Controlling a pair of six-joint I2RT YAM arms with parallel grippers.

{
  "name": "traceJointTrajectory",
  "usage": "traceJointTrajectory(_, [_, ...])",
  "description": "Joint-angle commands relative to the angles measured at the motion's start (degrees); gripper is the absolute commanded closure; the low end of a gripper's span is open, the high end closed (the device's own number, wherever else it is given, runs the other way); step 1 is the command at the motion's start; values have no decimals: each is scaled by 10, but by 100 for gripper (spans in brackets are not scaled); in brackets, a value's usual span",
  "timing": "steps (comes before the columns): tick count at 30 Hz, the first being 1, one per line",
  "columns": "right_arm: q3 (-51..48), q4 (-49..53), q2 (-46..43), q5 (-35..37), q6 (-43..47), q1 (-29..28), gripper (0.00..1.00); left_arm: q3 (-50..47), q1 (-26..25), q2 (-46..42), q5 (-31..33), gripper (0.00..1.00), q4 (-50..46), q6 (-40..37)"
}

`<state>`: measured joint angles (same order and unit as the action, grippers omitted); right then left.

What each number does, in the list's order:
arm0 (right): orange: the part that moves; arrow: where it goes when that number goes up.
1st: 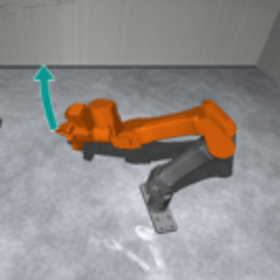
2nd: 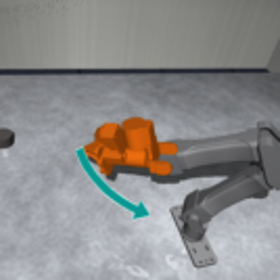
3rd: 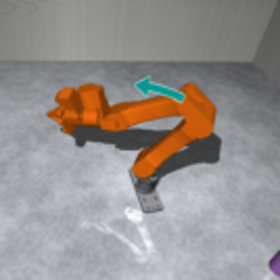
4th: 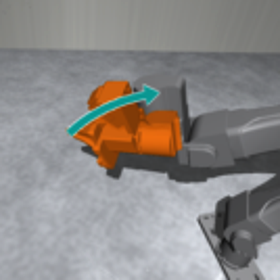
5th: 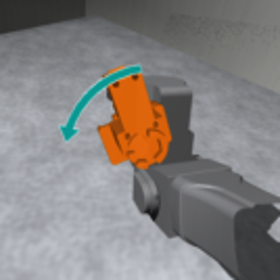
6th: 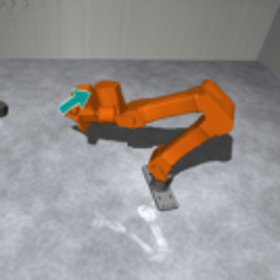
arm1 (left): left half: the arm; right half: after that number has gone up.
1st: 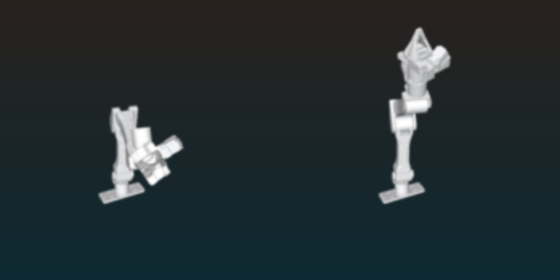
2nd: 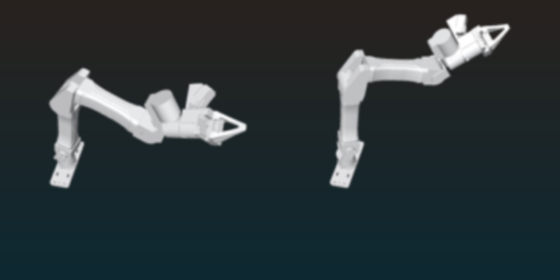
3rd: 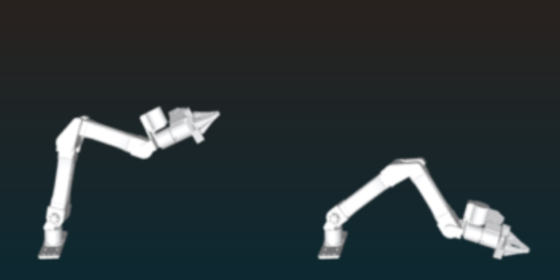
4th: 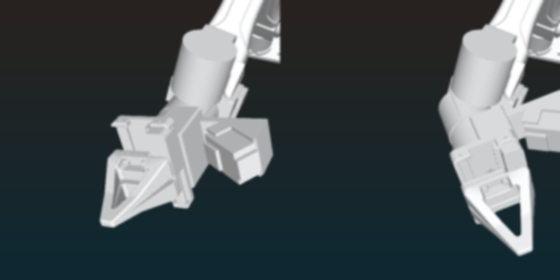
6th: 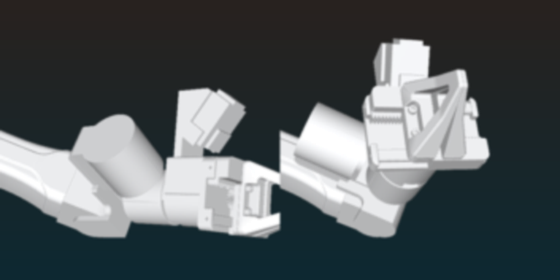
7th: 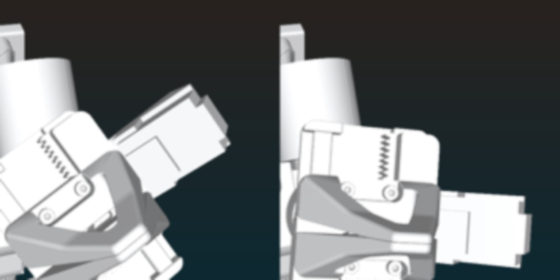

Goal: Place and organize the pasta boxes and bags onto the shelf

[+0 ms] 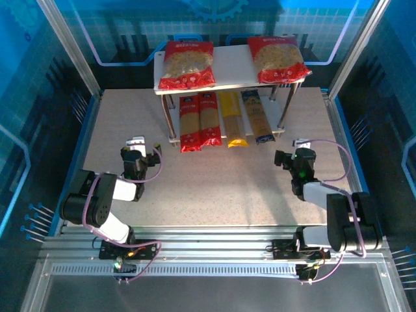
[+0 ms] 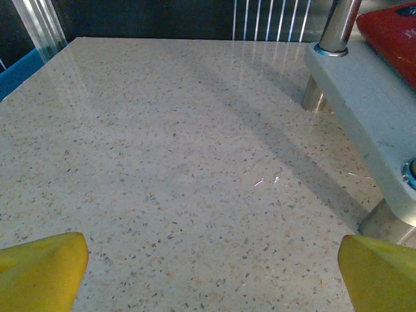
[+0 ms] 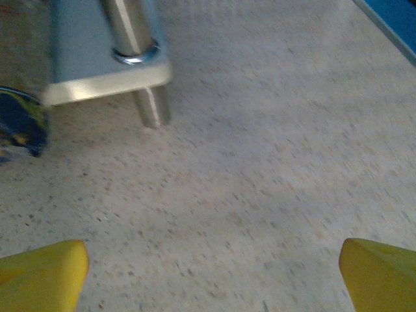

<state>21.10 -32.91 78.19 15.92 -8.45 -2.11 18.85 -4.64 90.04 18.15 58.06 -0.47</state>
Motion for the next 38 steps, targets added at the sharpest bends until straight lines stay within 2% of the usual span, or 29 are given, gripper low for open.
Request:
traceJointTrajectory(1, [10, -143, 41, -20, 64, -25, 0, -8, -6, -2, -17, 1, 39, -17])
traceJointTrajectory(3, [-14, -261, 106, -30, 89, -36, 0, -12, -7, -1, -21, 1, 47, -18])
traceJointTrajectory(4, [-16, -264, 111, -16, 98, -47, 0, -11, -8, -1, -21, 1, 47, -19])
traceJointTrajectory(5, [-8, -214, 93, -13, 94, -52, 0, -11, -6, -1, -20, 0, 45, -18])
traceJointTrajectory(9, [5, -199, 98, -11, 65, -29, 0, 12, 2, -4, -15, 1, 0, -4])
traceJointTrajectory(27, [3, -210, 100, -8, 66, -29, 0, 17, 8, -5, -18, 1, -14, 1])
traceJointTrajectory(31, [2, -211, 100, -8, 67, -29, 0, 12, 10, -8, -89, 0, -12, -19])
traceJointTrajectory(38, [2, -211, 100, -7, 66, -29, 0, 11, 11, -8, -90, 1, -10, -19])
